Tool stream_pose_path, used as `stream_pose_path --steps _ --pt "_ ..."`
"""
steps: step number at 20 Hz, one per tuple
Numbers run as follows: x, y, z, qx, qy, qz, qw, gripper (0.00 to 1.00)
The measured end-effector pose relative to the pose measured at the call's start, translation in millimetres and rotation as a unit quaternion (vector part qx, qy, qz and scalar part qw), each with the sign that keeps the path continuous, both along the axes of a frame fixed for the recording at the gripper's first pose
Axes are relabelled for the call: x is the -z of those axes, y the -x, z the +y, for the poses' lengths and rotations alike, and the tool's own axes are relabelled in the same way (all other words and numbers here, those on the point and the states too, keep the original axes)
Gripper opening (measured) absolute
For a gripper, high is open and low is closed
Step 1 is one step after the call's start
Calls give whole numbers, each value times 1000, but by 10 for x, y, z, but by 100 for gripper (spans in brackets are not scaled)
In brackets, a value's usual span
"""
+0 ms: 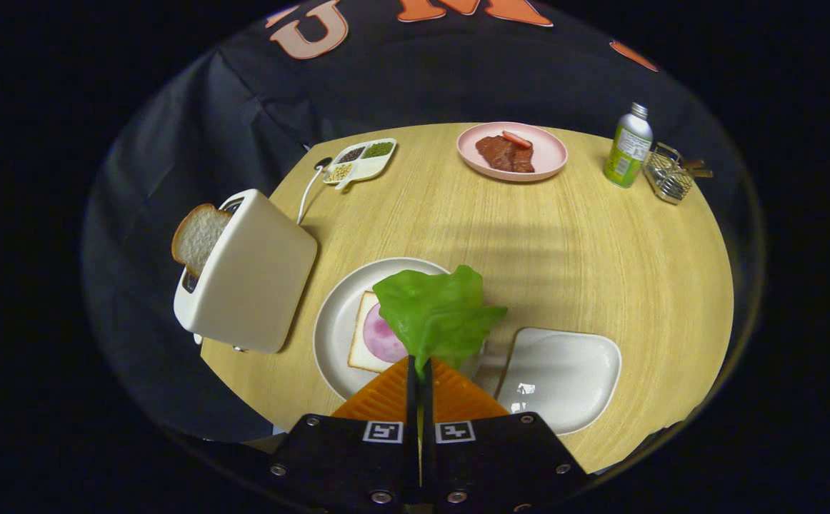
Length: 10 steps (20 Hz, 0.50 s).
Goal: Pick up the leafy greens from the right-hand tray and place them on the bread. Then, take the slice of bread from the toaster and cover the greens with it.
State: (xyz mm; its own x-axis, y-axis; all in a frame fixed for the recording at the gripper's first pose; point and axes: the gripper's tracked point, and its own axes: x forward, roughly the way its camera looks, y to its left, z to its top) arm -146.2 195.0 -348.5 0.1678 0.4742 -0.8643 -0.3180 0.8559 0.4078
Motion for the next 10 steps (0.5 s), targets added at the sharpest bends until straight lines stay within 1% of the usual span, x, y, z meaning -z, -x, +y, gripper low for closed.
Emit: stream_pose_path --steps 10 --pt "90 119 563 -62 -45 30 997 2"
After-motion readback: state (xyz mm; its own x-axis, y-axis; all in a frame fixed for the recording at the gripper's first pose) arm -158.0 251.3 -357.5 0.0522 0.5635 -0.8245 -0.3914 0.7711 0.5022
